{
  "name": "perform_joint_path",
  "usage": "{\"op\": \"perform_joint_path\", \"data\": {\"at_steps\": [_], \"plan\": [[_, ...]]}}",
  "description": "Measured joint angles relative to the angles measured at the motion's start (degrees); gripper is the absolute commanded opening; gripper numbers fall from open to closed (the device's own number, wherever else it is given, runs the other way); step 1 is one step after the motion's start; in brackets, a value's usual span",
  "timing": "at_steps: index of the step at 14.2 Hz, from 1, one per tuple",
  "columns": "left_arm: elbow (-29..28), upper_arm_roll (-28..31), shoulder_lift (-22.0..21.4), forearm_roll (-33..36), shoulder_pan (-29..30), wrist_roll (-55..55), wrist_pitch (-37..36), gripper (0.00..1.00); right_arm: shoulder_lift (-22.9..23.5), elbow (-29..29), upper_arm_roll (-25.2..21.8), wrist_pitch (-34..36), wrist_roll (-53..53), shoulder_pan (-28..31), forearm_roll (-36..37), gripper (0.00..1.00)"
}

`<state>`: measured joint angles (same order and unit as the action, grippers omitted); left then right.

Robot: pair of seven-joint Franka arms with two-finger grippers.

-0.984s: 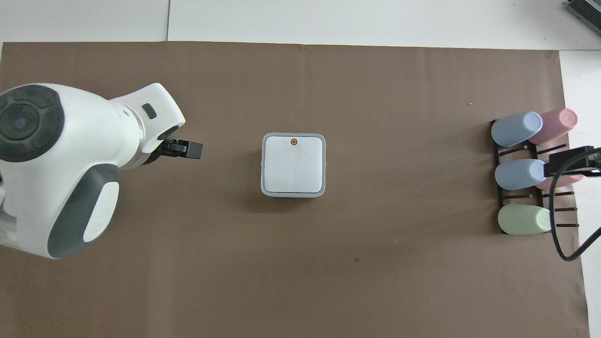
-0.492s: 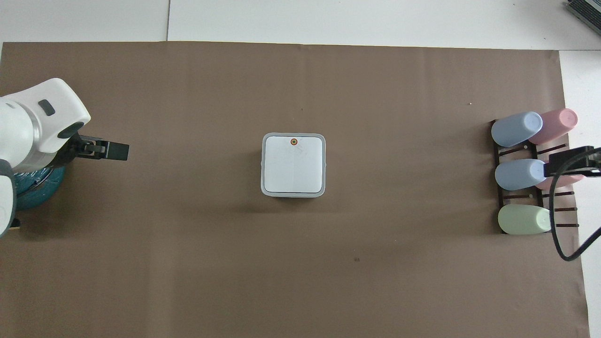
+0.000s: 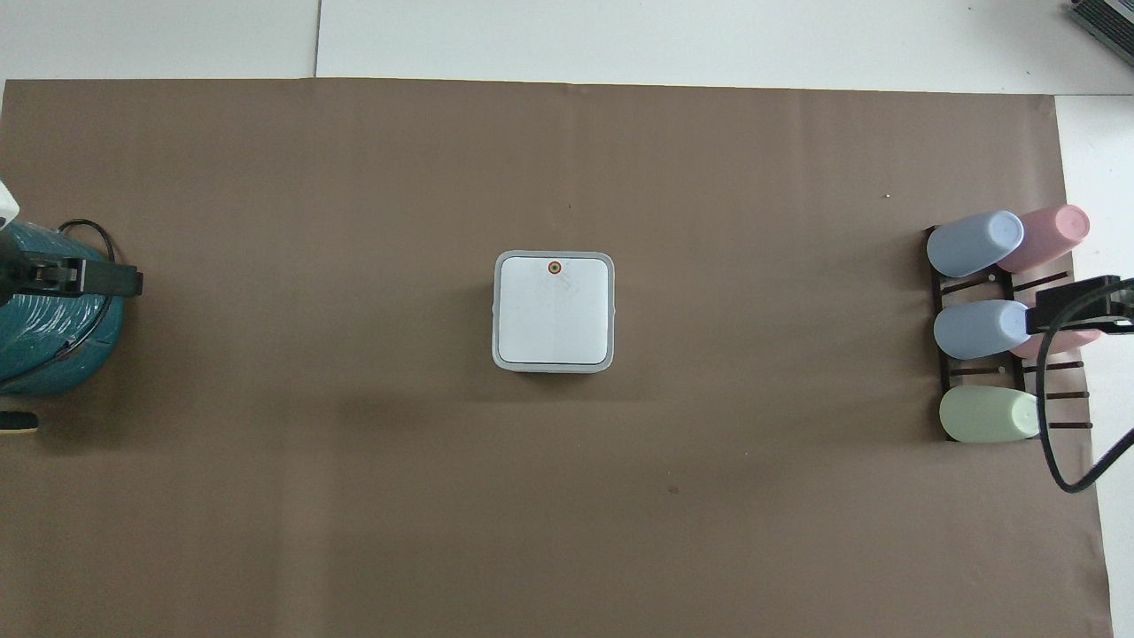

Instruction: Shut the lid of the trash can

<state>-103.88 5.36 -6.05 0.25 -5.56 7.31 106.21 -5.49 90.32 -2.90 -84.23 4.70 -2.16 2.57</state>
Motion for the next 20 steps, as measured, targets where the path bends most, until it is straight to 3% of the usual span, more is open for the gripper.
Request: {"op": "perform_joint_path", "data": {"at_steps": [5, 10, 20], "plan": [[7.99, 0.02, 0.78, -0.08, 1.52, 2.39, -6.86, 1.0, 0.0, 0.0, 0.0, 0.0, 0.0, 0.0, 0.0, 1.0], [16.36, -0.12, 5.09, -1.12, 1.52, 2.51, -13.82, 1.0, 0.0, 0.0, 0.0, 0.0, 0.0, 0.0, 0.0, 1.0], [16.09, -0.08, 5.36, -2.41, 1.56, -2.02, -15.98, 1.0, 0.0, 0.0, 0.0, 0.0, 0.0, 0.0, 0.0, 1.0]]}}
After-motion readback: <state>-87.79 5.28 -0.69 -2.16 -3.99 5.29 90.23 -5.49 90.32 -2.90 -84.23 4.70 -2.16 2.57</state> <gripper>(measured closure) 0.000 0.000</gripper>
